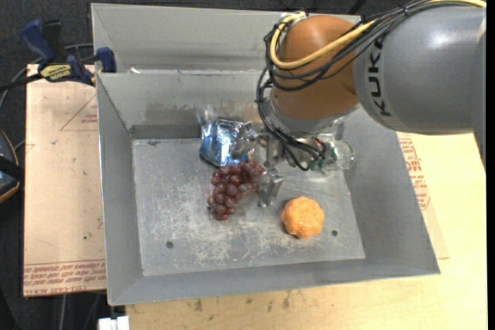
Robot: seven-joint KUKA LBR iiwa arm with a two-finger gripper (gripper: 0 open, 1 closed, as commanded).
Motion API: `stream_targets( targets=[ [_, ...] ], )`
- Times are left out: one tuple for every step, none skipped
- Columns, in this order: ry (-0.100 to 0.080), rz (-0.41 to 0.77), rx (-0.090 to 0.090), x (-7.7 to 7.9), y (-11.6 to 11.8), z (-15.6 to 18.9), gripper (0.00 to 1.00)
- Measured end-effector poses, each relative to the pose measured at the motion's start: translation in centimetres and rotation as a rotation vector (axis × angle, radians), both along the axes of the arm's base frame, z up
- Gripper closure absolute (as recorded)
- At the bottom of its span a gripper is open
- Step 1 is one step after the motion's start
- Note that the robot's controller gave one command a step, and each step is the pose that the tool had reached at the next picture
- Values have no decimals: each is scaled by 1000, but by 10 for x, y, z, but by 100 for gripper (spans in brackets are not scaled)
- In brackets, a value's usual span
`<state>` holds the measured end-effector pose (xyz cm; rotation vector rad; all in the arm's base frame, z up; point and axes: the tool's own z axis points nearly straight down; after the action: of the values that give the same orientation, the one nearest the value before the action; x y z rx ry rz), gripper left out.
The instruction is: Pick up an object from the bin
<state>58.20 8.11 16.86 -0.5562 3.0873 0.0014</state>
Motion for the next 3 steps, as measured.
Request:
stream_targets(
  targets=[
    [1, 91, -1, 18, -7, -33, 0],
    [-8, 258, -1, 17, -15, -86, 0],
    [-27, 390, -4, 31, -9, -91, 100]
  ],
)
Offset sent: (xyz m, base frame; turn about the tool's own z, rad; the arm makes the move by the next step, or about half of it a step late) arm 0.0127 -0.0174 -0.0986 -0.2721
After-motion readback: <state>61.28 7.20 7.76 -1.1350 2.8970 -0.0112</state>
